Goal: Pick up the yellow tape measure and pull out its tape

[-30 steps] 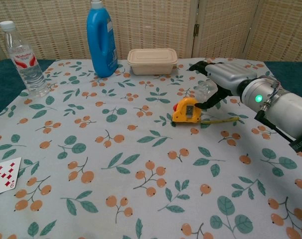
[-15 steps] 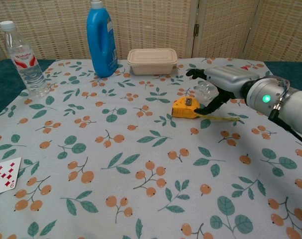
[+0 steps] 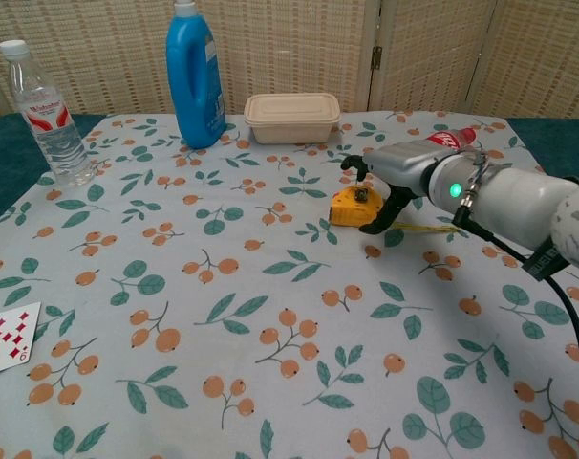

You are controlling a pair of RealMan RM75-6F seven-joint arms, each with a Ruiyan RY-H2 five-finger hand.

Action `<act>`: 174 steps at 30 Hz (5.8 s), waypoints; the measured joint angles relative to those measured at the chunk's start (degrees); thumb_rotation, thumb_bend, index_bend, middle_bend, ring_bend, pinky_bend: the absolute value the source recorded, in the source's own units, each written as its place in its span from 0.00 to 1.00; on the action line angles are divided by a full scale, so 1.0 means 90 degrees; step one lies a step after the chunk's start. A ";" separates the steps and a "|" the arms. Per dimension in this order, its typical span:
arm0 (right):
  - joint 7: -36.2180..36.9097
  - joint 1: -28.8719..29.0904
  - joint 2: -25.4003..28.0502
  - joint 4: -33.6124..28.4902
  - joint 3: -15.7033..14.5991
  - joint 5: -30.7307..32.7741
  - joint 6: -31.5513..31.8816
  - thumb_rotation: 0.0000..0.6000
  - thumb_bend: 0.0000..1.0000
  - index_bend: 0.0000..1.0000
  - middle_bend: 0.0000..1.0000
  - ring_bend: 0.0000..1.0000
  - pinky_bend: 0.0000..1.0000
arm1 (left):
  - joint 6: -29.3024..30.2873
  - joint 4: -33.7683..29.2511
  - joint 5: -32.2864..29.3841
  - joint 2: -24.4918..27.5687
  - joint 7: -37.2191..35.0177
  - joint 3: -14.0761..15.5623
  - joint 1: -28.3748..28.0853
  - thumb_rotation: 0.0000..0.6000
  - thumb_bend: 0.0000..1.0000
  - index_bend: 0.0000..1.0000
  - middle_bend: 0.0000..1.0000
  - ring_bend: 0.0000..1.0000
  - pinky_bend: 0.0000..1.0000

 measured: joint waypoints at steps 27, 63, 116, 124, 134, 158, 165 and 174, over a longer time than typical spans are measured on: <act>0.0253 -0.0797 0.1067 -0.2110 -0.0901 -0.0330 0.1232 0.75 0.32 0.11 0.17 0.10 0.00 | -0.0047 0.0219 0.0027 -0.0107 -0.0175 -0.0019 -0.0013 1.00 0.30 0.20 0.16 0.15 0.00; 0.0509 -0.0624 0.1115 -0.2212 -0.1107 -0.0215 0.0936 0.75 0.32 0.08 0.20 0.12 0.00 | -0.0060 0.0188 0.0067 -0.0112 -0.0208 0.0000 -0.0006 1.00 0.30 0.20 0.16 0.15 0.00; 0.4780 -0.1219 0.0342 -0.1961 -0.0248 -0.1887 0.1427 1.00 0.41 0.55 0.49 0.33 0.00 | -0.0979 -0.0527 0.0337 -0.0694 -0.0837 -0.1023 -0.1730 1.00 0.30 0.17 0.16 0.16 0.00; 0.6009 -0.1280 -0.0555 -0.1287 0.0404 -0.2297 0.1731 1.00 0.41 0.55 0.49 0.33 0.00 | -0.1207 -0.0831 0.0329 -0.1119 -0.0104 -0.1244 -0.2293 1.00 0.29 0.14 0.16 0.15 0.00; 0.7119 -0.1044 -0.1424 -0.0621 0.0786 -0.2621 0.1766 1.00 0.41 0.55 0.49 0.33 0.00 | -0.1221 -0.1000 0.0261 -0.1679 0.0778 -0.1370 -0.2731 1.00 0.29 0.09 0.14 0.14 0.00; 0.7207 -0.0941 -0.1972 -0.0345 0.0878 -0.2968 0.1898 1.00 0.41 0.55 0.49 0.33 0.00 | -0.1289 -0.0331 -0.0127 -0.2759 0.1649 -0.1424 -0.3429 1.00 0.28 0.08 0.13 0.14 0.00; 0.7184 -0.1004 -0.1903 -0.0431 0.0859 -0.2990 0.1871 1.00 0.41 0.55 0.49 0.33 0.00 | -0.1237 -0.0226 -0.0152 -0.2783 0.1734 -0.1371 -0.3463 1.00 0.28 0.09 0.13 0.14 0.00; 0.7111 -0.1096 -0.1785 -0.0499 0.0826 -0.2953 0.1802 1.00 0.41 0.55 0.49 0.33 0.00 | -0.1145 -0.0078 -0.0181 -0.2872 0.1710 -0.1362 -0.3500 1.00 0.29 0.12 0.13 0.15 0.00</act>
